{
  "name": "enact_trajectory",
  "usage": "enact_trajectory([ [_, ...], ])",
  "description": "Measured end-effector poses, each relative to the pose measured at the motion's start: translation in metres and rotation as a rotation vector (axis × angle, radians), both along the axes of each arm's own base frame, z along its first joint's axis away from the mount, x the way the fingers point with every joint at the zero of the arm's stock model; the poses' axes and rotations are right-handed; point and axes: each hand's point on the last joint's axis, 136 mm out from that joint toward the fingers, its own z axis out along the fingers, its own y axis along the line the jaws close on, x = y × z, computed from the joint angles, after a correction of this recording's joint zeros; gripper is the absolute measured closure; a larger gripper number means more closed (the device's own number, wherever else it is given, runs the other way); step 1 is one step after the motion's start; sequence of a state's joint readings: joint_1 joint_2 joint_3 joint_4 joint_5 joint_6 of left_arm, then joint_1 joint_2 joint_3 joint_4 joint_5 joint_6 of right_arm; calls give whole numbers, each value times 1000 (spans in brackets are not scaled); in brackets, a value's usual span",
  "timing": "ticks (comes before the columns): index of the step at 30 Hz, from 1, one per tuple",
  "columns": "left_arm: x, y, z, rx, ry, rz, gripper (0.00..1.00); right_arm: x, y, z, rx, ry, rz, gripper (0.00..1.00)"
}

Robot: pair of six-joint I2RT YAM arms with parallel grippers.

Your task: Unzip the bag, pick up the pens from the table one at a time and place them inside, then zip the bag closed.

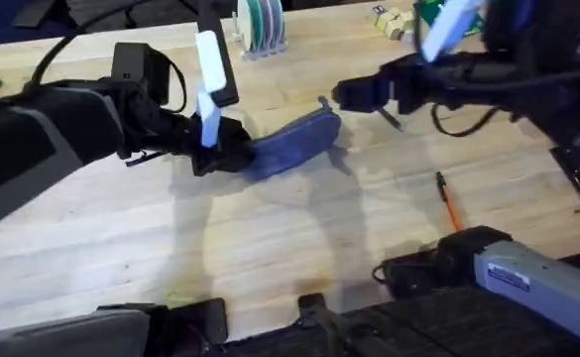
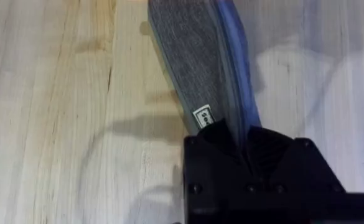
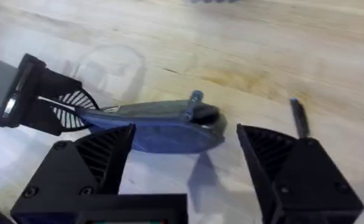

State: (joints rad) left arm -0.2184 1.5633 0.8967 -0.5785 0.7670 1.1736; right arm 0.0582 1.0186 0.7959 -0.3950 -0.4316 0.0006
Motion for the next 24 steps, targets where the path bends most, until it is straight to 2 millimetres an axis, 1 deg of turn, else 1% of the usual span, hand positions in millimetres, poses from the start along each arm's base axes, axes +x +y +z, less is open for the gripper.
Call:
enact_trajectory([
  [4, 0, 0, 0, 0, 0, 0, 958, 11, 18, -13, 6, 17, 55, 4],
  [8, 0, 0, 0, 0, 0, 0, 958, 22, 28, -23, 11, 22, 85, 4],
  [11, 0, 0, 0, 0, 0, 0, 958, 31, 30, -32, 10, 30, 86, 4],
  [15, 0, 0, 0, 0, 0, 0, 958, 37, 30, -47, 7, 63, 85, 4],
  [16, 0, 0, 0, 0, 0, 0, 958, 42, 31, -66, 16, 121, 72, 4],
  [21, 0, 0, 0, 0, 0, 0, 956, 45, 31, -72, 18, 130, 69, 4],
  [24, 0, 0, 0, 0, 0, 0, 956, 46, 31, -80, 17, 156, 67, 4],
])
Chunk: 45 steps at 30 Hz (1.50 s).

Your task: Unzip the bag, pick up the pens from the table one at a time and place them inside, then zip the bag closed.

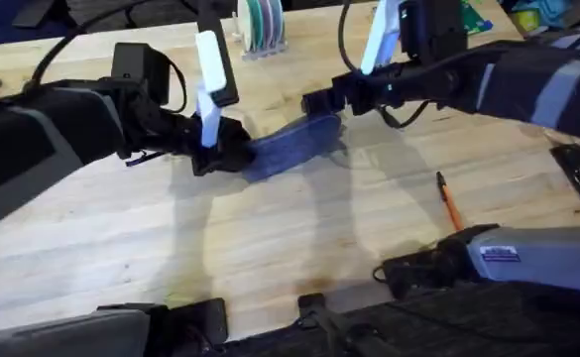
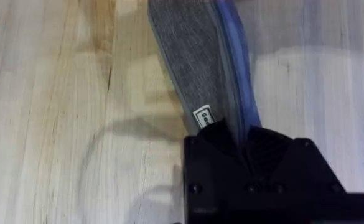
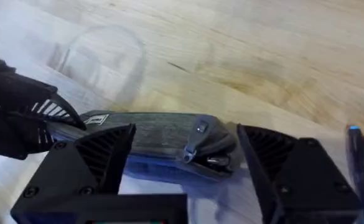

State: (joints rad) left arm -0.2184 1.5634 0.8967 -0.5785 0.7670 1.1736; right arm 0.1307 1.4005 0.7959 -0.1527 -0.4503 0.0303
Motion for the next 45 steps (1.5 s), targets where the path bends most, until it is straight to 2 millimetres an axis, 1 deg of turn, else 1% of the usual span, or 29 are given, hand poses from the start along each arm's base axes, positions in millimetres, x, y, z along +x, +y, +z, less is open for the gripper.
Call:
enact_trajectory([
  [3, 0, 0, 0, 0, 0, 0, 956, 1, 0, -10, -2, 25, -1, 4],
  [5, 0, 0, 0, 0, 0, 0, 956, 3, 0, -13, 1, 33, -7, 21],
  [6, 0, 0, 0, 0, 0, 0, 956, 4, 0, -13, 3, 32, -9, 47],
  [13, 0, 0, 0, 0, 0, 0, 956, 7, 1, -10, 12, 18, -17, 323],
  [16, 0, 0, 0, 0, 0, 0, 956, 7, 1, -11, 14, 23, -20, 484],
  [18, 0, 0, 0, 0, 0, 0, 956, 7, 2, -14, 15, 34, -21, 703],
  [19, 0, 0, 0, 0, 0, 0, 956, 7, 2, -16, 17, 42, -24, 832],
  [20, 0, 0, 0, 0, 0, 0, 956, 7, 2, -18, 19, 51, -28, 934],
  [21, 0, 0, 0, 0, 0, 0, 954, 7, 2, -18, 20, 53, -27, 958],
  [29, 0, 0, 0, 0, 0, 0, 952, 7, 2, -17, 22, 51, -30, 969],
  [31, 0, 0, 0, 0, 0, 0, 952, 6, 2, -11, 26, 37, -31, 969],
  [37, 0, 0, 0, 0, 0, 1, 952, 3, 3, 19, 69, -7, -60, 969],
  [41, 0, 0, 0, 1, 1, 1, 952, -1, 11, 26, 83, -13, -54, 969],
  [45, 0, 0, 0, 1, 1, 1, 956, -7, 27, 26, 81, -9, -22, 969],
])
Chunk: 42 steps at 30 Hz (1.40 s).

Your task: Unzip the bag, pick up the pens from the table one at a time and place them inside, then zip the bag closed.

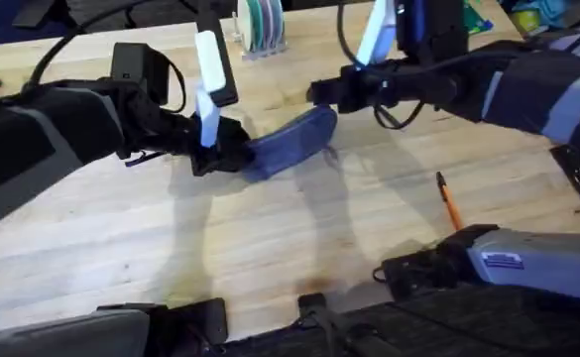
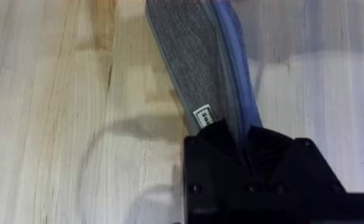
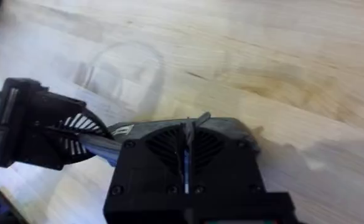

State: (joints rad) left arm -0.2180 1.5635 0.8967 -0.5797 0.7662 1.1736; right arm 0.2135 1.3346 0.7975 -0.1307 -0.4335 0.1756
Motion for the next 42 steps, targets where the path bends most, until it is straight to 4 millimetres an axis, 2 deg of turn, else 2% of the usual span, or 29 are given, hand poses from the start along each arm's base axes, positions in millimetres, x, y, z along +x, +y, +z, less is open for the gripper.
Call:
enact_trajectory([
  [7, 0, 0, 0, 0, 0, 0, 956, -13, 31, -2, -6, 24, 23, 969],
  [12, 0, 0, 0, 0, 0, 0, 956, -27, 62, 0, -5, 17, 72, 969],
  [17, 0, 0, 0, 0, 0, 1, 956, -32, 86, 7, -11, -39, 92, 969],
  [19, 1, 2, 0, 1, 1, 7, 955, -38, 112, 10, 6, -72, 121, 969],
  [28, 1, 3, 0, 1, 3, 10, 956, -49, 138, 15, 76, -60, 120, 970],
  [32, 1, 3, 0, 1, 3, 10, 956, -50, 141, 17, 83, -65, 127, 970],
  [33, 1, 3, 0, 1, 3, 10, 956, -50, 141, 17, 83, -63, 129, 904],
  [35, 0, 2, 0, 1, 3, 6, 956, -51, 141, 19, 81, -72, 142, 607],
  [39, 1, 2, 0, -1, 4, 6, 956, -52, 121, 17, 34, -52, 132, 58],
  [40, 0, 2, 0, -2, 4, 6, 956, -55, 116, 18, 26, -49, 135, 18],
  [42, 0, 2, 0, -2, 4, 6, 956, -59, 107, 24, 14, -54, 139, 6],
])
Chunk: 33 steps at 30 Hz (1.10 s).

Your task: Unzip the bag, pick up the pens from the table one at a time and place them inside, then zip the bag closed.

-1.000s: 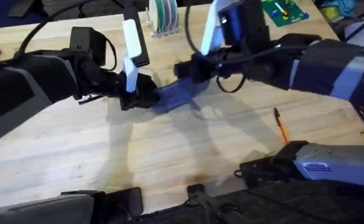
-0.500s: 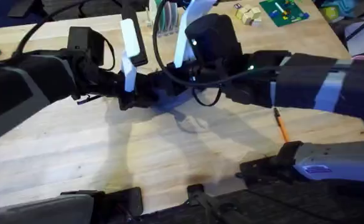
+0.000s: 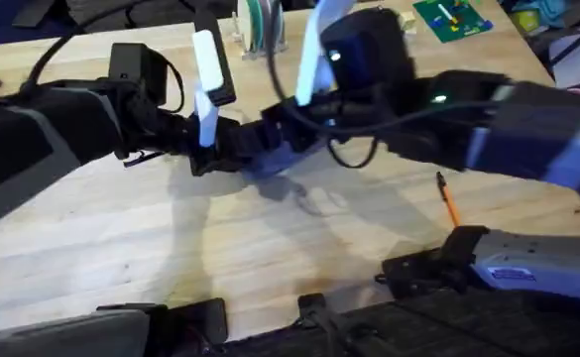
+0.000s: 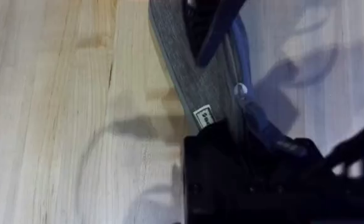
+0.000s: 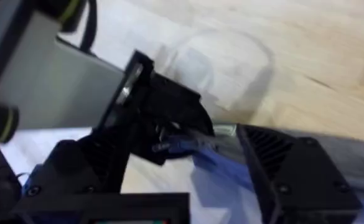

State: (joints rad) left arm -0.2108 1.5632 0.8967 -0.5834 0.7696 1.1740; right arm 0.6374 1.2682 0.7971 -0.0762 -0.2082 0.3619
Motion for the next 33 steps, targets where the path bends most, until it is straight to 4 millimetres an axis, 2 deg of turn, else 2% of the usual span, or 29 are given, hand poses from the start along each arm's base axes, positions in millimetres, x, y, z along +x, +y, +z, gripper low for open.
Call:
enact_trajectory([
  [4, 0, 0, 0, 0, 0, -1, 943, -9, -21, 15, -34, -35, 8, 4],
  [5, 0, 0, 0, -1, 2, 0, 873, -12, -27, 19, -43, -48, 10, 4],
  [7, -1, -1, 1, -7, 0, -4, 589, -16, -38, 26, -61, -76, 14, 4],
  [9, -1, -2, 2, -16, 3, -7, 255, -20, -48, 33, -78, -104, 17, 4],
  [10, -2, -3, 2, -19, 4, -8, 120, -22, -52, 35, -86, -115, 18, 4],
  [11, -2, -3, 3, -21, 5, -8, 35, -23, -57, 37, -94, -124, 18, 4],
  [18, -2, -3, 3, -22, 5, -9, 8, -33, -82, 31, -194, -91, 31, 4],
  [28, -5, 4, 2, -15, 35, 12, 8, -32, -81, 45, -395, -77, 231, 4],
  [31, -3, 13, 11, -18, 22, 40, 8, -25, -77, 55, -435, -118, 291, 4],
  [32, -2, 24, 26, -24, -8, 79, 8, -18, -76, 63, -483, -177, 348, 4],
  [33, -1, 36, 37, -26, -27, 119, 8, -1, -80, 70, -569, -274, 360, 4],
])
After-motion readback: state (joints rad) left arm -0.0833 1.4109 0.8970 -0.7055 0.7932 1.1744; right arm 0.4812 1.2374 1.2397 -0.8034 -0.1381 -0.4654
